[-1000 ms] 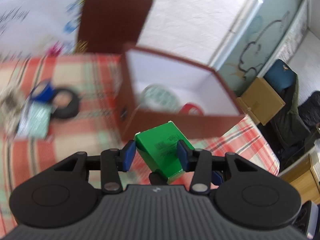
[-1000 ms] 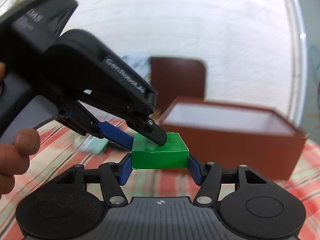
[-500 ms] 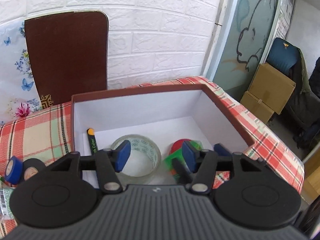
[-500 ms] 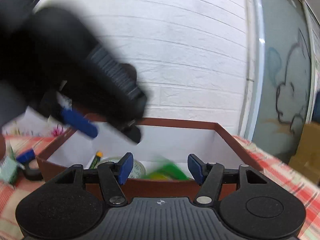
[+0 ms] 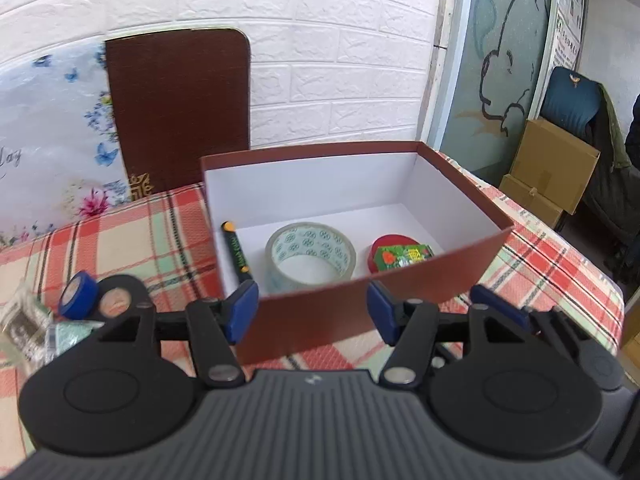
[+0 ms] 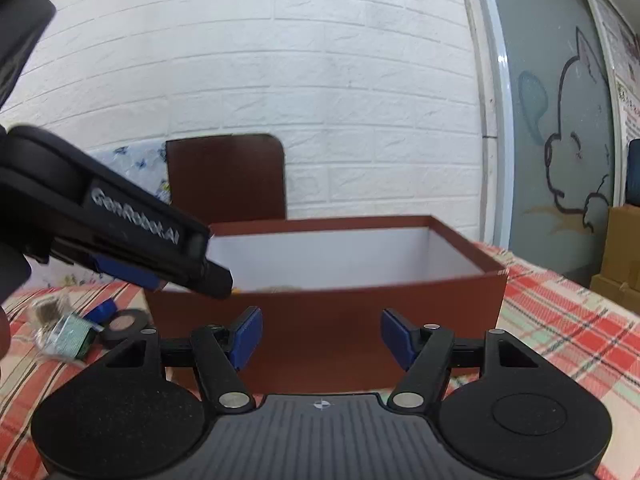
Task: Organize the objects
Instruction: 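Grasp the green-and-white packet on the table with the right gripper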
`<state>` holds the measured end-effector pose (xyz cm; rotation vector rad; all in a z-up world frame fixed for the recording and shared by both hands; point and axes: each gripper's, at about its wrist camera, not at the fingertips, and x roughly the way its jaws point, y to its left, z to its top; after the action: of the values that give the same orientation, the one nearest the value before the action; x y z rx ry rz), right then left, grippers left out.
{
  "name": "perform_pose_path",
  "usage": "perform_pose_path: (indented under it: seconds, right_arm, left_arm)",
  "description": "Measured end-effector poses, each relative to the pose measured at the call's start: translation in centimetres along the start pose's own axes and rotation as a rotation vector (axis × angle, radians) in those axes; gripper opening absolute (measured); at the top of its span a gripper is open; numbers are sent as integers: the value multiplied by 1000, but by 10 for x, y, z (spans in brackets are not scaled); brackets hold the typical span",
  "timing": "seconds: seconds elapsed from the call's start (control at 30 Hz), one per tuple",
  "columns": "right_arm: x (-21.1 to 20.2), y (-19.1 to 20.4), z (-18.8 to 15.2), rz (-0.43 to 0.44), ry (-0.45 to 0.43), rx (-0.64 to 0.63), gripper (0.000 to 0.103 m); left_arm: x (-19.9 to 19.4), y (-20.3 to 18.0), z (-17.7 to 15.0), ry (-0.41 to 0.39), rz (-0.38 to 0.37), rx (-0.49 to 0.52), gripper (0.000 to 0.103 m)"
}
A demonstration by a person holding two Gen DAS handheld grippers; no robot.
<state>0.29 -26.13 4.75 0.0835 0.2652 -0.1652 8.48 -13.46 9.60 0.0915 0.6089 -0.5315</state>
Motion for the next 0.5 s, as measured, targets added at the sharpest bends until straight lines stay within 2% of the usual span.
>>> perform_pose_path:
  seconds: [0.1,0.27,0.5]
  right_arm:
    - [-3,9,-13,39,74,3,65]
    - [-2,34,-30,123,174,-24,65]
    - [-1,72,-40,204,235,-112,65]
  left_arm:
    - [-8,9,-14,0,35,2,64]
    - [-5,42,-45,80,112,-60,64]
    - [-4,84,-81,154,252,-94,64]
